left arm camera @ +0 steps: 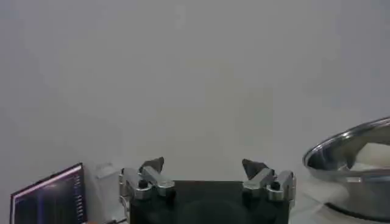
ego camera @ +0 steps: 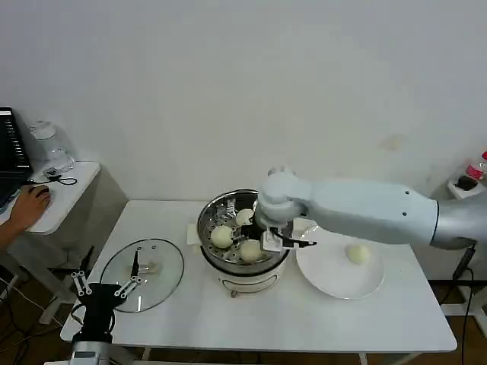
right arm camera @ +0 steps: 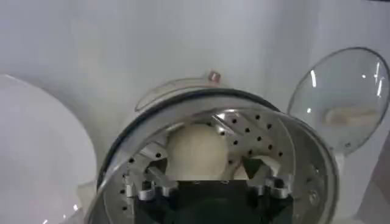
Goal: Take steamed baozi put them in steamer then cover it.
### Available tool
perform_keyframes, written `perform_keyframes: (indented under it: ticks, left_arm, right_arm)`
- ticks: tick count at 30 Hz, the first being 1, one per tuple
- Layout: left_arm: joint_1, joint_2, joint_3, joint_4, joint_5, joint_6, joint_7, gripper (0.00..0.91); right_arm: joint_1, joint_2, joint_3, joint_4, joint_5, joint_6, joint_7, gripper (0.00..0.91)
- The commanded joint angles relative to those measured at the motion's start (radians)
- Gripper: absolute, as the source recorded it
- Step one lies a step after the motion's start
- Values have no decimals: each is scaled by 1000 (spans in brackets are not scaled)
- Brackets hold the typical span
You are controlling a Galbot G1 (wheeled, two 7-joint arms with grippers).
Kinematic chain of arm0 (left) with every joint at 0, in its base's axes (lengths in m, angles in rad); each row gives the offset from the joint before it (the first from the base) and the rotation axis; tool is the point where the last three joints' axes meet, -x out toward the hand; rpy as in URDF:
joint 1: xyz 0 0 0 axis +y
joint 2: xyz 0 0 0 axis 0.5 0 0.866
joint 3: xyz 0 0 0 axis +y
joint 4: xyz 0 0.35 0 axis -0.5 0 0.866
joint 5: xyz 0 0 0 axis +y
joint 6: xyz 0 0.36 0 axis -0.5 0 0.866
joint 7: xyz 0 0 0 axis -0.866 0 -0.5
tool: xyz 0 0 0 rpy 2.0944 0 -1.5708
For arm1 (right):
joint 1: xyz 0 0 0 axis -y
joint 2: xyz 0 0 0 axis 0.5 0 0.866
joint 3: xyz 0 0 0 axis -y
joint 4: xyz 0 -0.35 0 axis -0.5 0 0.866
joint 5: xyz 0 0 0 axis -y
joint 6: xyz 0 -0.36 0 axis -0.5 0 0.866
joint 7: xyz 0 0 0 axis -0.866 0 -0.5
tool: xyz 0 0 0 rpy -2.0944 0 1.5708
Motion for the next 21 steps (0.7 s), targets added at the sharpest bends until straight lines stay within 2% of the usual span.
perform_keyframes:
  ticks: [1,5,6,7,10,15,17,19,21]
  left_arm:
    - [3,1,3,-4,0,-1,0,907]
    - [0,4,7,-5,0,-1,1,907]
    - [-1,6,11,-6,0,-1,1,907]
    - [-3,6,16,-7,0,-1,1,907]
    - [-6,9,26,-7,0,-1,1,907]
    - [-8,15,35,-7,1,-1,2,907]
    - [-9,17,37,-8,0,-1,2,907]
    - [-12,19,40,-6,-2,-7,4,907]
    - [-14,24,44,-2,-4,-22,9,907]
  right_arm:
    - [35,-16,55,-66,87,-15,-7,907]
    - [99,-65,60,-160,258,-82,-36,907]
    - [117,-78,49,-187,317,-114,-53,907]
    - [142,-100,22,-230,443,-154,-59,907]
    - [158,-141,-6,-323,569,-208,-80,907]
    - [133,-216,-17,-409,660,-279,-124,907]
    - [113,-240,-11,-423,661,-299,-137,907]
    - [28,-300,29,-453,648,-337,-146,907]
    - [-31,-333,50,-483,624,-345,-147,907]
